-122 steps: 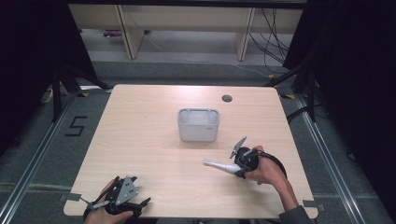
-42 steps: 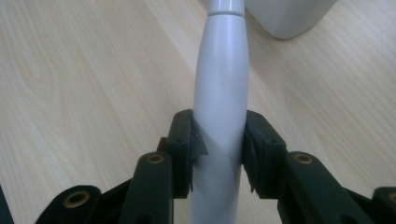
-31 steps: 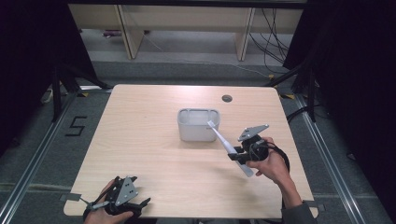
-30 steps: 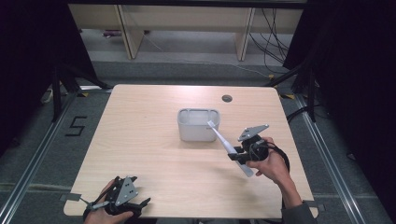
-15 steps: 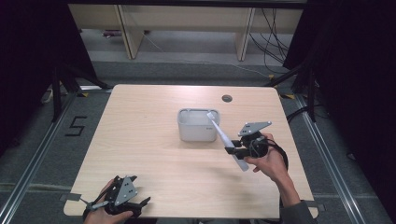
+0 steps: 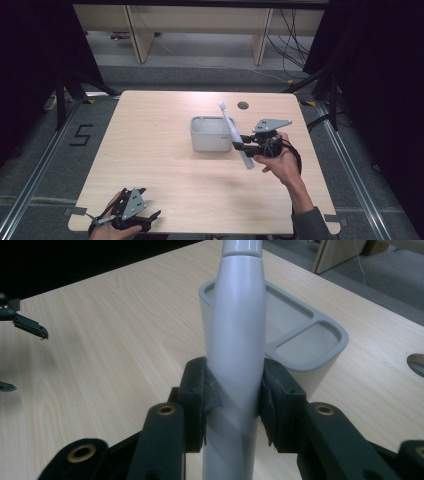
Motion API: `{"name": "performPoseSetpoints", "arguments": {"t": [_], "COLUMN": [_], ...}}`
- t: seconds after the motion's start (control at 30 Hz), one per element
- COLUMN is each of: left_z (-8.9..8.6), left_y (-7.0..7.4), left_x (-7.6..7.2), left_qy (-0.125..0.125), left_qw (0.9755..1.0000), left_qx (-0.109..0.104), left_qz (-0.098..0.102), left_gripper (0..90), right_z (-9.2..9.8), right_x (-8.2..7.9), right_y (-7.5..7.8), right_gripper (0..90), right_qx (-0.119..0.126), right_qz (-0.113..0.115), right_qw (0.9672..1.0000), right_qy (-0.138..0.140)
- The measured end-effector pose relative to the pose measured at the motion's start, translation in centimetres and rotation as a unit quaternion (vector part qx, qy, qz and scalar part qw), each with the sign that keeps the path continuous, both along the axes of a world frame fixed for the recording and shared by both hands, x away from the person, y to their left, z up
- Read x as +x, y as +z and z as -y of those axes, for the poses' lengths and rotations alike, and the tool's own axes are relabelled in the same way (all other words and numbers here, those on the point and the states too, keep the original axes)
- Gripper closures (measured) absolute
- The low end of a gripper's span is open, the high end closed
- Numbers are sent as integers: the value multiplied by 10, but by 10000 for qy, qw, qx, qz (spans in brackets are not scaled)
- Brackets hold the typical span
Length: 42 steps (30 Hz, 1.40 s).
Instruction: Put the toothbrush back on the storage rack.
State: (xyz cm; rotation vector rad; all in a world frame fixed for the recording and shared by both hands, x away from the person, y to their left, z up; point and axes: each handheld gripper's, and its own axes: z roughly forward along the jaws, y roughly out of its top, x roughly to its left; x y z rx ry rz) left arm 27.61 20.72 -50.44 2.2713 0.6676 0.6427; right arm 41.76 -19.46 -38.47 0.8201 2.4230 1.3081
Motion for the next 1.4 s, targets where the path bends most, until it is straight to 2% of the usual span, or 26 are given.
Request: {"name": "performPoseSetpoints", "arguments": {"t": [0.07,0.23,0.27,0.33,0.37,0.4,0.47,0.5,0.57,0.6,0.63,0.67,0.73,1.07,1.1,1.13,1.27,1.3,1.33,1.4], "left_z": [0,0,0,0,0,0,1,0,0,-1,-1,0,0,0,-1,0,0,0,0,0], "left_y": [0,0,0,0,0,-1,-1,0,1,1,1,0,0,0,1,0,0,0,0,0], "left_x": [0,0,0,0,0,1,0,0,0,0,0,0,0,0,0,0,0,-1,0,0], "left_qy": [7,-19,-2,-4,-10,42,53,-11,-22,-17,-19,11,10,7,-5,36,7,49,6,28], "left_qw": [10000,10000,10000,10000,10000,10000,10000,10000,10000,10000,10000,10000,10000,10000,10000,10000,10000,10000,10000,10000], "left_qx": [0,50,31,50,66,67,-10,55,47,44,46,5,1,-32,47,-21,-68,-83,-62,9], "left_qz": [9,-6,-10,-14,-12,37,29,-3,16,21,22,5,10,38,54,77,51,-26,50,72], "left_gripper": [153,153,153,153,153,153,153,153,153,152,152,152,152,152,152,152,152,152,152,152], "right_z": [-5,-10,-10,-11,-13,-14,-15,-15,-16,-18,-19,-21,-21,-36,-37,-38,-40,-42,-43,-45], "right_x": [5,12,14,14,17,17,18,20,23,23,24,25,27,36,38,42,44,48,49,53], "right_y": [0,1,1,2,4,4,6,7,10,12,13,14,16,27,28,30,33,34,35,35], "right_gripper": [666,666,666,666,666,666,666,666,666,666,666,666,666,666,666,666,666,666,666,666], "right_qx": [80,255,264,288,315,424,446,462,534,571,566,672,628,834,845,896,916,884,891,905], "right_qz": [87,73,216,147,234,167,237,253,362,312,393,427,445,419,447,489,462,568,552,518], "right_qw": [9999,9996,9994,9995,9992,9989,9987,9986,9979,9979,9976,9968,9970,9956,9954,9948,9947,9945,9945,9945], "right_qy": [41,70,42,19,76,95,-18,60,44,26,33,-30,21,-15,-4,22,-29,3,-21,-60]}}
